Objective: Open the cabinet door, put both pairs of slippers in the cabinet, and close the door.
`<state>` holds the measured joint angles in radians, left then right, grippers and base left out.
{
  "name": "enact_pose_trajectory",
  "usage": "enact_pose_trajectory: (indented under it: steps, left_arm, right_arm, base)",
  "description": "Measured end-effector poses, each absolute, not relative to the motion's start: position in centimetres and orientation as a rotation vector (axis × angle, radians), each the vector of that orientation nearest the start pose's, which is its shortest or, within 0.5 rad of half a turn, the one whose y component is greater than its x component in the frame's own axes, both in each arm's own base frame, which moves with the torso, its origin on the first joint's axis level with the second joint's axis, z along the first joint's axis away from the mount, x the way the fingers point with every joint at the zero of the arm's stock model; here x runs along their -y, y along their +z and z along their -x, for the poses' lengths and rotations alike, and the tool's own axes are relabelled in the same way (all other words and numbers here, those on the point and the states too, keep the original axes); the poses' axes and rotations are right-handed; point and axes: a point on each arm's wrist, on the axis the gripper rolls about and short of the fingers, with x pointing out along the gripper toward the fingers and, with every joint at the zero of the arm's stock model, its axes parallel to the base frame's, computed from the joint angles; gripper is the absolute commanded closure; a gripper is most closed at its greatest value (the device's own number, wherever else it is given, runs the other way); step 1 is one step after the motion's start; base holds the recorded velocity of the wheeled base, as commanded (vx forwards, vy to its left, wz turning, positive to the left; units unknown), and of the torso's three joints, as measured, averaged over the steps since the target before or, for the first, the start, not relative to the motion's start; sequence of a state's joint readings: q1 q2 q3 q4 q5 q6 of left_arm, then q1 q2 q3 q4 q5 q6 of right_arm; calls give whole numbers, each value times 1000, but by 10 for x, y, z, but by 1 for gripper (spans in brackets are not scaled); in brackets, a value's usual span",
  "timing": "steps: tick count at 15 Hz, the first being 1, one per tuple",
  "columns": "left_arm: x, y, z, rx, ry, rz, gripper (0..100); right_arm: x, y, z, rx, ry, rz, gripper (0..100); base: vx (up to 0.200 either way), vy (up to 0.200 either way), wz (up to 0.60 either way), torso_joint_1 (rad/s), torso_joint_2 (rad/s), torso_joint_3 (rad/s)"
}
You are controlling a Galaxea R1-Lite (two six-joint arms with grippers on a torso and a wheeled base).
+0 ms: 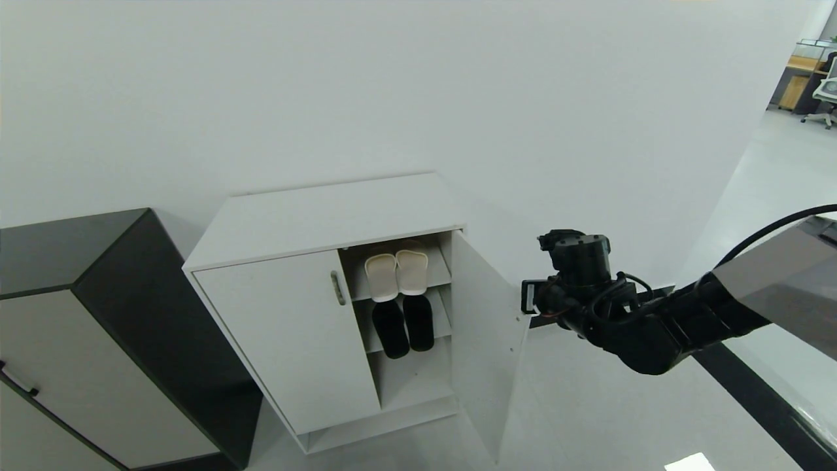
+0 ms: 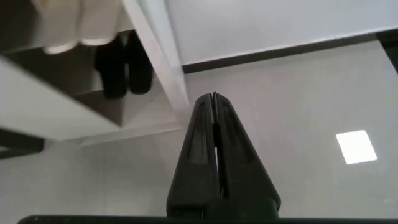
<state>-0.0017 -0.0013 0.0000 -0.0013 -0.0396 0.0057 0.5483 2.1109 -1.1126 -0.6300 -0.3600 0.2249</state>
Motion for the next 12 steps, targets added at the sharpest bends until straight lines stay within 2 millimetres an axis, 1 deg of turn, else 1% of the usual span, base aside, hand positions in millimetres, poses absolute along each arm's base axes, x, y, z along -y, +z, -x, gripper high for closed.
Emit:
enact_pose_trajectory:
  steps: [1, 3, 5, 8, 12]
  left_arm:
    - [1, 76, 23, 3, -41, -6, 100]
    - [1, 76, 23, 3, -42, -6, 100]
    - [1, 76, 23, 3, -41, -6, 100]
    - [1, 76, 23, 3, -42, -6, 100]
    - [1, 76, 23, 3, -42, -6, 100]
  right_arm:
    - [-213, 119, -339, -349, 176, -55, 100]
    - [-219, 128, -318, -339, 221, -45, 100]
    - [-219, 133, -308, -315, 244, -15, 100]
    - [-220, 136, -301, -280, 267, -5, 100]
    - [-221, 133, -297, -286, 276, 12, 100]
  base:
    - [0, 0, 0, 0, 0, 0]
    - [0, 0, 0, 0, 0, 0]
    - [0, 0, 0, 0, 0, 0]
    - [0, 0, 0, 0, 0, 0]
    - [0, 0, 600, -1, 4, 5]
